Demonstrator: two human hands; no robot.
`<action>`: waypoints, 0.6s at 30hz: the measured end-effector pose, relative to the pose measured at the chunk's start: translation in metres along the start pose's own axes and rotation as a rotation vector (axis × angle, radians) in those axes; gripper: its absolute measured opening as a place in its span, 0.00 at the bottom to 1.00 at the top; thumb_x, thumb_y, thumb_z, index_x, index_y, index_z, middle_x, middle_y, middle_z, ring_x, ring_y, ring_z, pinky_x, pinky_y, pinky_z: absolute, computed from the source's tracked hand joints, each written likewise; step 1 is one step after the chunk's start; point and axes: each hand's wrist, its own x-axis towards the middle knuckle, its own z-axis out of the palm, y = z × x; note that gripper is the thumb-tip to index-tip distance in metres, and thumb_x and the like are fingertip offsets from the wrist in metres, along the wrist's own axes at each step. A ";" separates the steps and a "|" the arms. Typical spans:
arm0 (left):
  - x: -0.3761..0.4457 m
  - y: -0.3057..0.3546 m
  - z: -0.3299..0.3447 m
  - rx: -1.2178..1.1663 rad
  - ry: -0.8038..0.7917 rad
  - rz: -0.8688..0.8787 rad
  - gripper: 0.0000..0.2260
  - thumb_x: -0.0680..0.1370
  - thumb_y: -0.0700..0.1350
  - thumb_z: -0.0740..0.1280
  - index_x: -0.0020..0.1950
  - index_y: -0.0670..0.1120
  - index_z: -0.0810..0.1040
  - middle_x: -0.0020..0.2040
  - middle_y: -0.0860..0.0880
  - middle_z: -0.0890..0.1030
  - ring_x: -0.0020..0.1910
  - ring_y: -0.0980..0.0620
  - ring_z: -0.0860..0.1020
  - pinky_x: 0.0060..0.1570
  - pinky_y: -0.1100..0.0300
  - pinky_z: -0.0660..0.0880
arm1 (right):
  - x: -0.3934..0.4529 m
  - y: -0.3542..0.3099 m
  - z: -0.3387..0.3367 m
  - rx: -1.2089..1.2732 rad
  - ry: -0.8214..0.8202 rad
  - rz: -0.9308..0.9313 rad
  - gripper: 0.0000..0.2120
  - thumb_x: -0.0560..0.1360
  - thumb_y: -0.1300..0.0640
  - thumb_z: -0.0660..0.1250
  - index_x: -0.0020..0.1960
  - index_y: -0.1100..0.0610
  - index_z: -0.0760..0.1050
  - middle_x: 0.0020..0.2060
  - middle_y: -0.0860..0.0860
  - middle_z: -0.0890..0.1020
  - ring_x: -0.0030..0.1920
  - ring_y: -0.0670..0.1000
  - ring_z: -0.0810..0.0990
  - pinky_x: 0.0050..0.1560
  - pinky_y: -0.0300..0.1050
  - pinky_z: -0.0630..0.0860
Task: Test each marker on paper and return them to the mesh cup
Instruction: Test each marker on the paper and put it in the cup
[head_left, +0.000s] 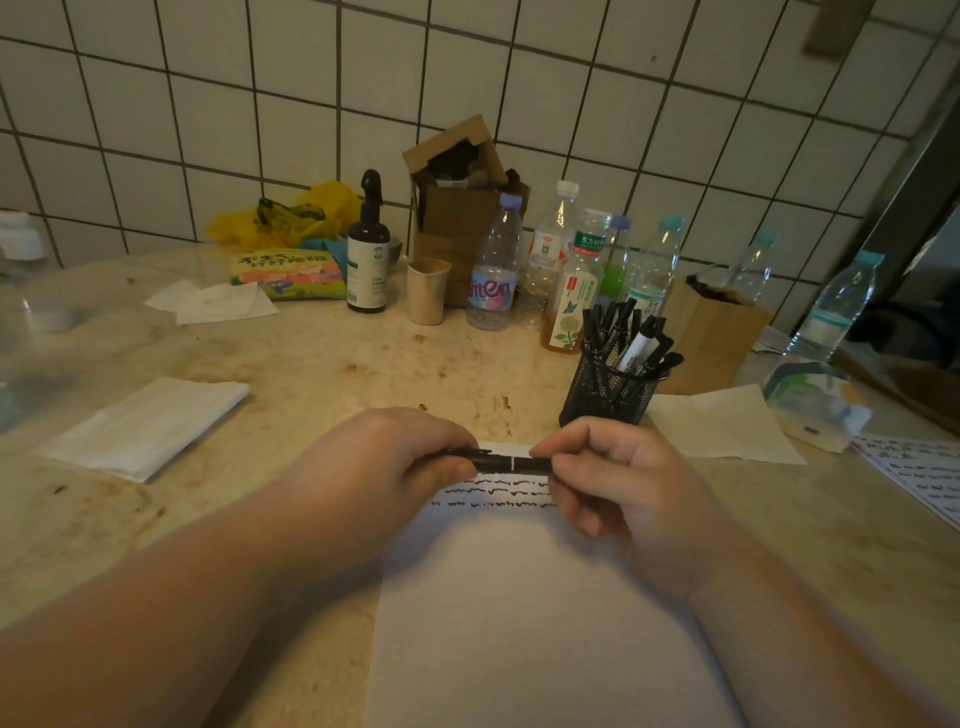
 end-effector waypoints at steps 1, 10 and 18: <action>0.000 0.001 -0.001 -0.039 0.011 -0.023 0.08 0.79 0.52 0.65 0.56 0.57 0.81 0.42 0.59 0.80 0.45 0.61 0.76 0.44 0.69 0.72 | -0.001 -0.003 -0.001 0.065 -0.007 -0.011 0.06 0.73 0.62 0.66 0.46 0.60 0.81 0.30 0.59 0.78 0.28 0.52 0.71 0.29 0.41 0.68; 0.003 -0.012 -0.001 -0.018 0.099 -0.213 0.09 0.78 0.55 0.63 0.55 0.58 0.79 0.40 0.58 0.82 0.37 0.62 0.78 0.39 0.65 0.75 | 0.002 -0.053 -0.031 -0.248 0.695 -0.279 0.06 0.81 0.57 0.62 0.51 0.52 0.78 0.36 0.49 0.81 0.33 0.43 0.78 0.39 0.42 0.75; 0.004 -0.015 0.002 0.022 0.074 -0.233 0.07 0.79 0.52 0.62 0.51 0.57 0.80 0.39 0.58 0.82 0.34 0.60 0.78 0.33 0.65 0.73 | 0.034 -0.066 -0.046 -0.957 0.747 -0.119 0.10 0.80 0.45 0.63 0.52 0.49 0.80 0.40 0.45 0.79 0.39 0.41 0.73 0.34 0.39 0.64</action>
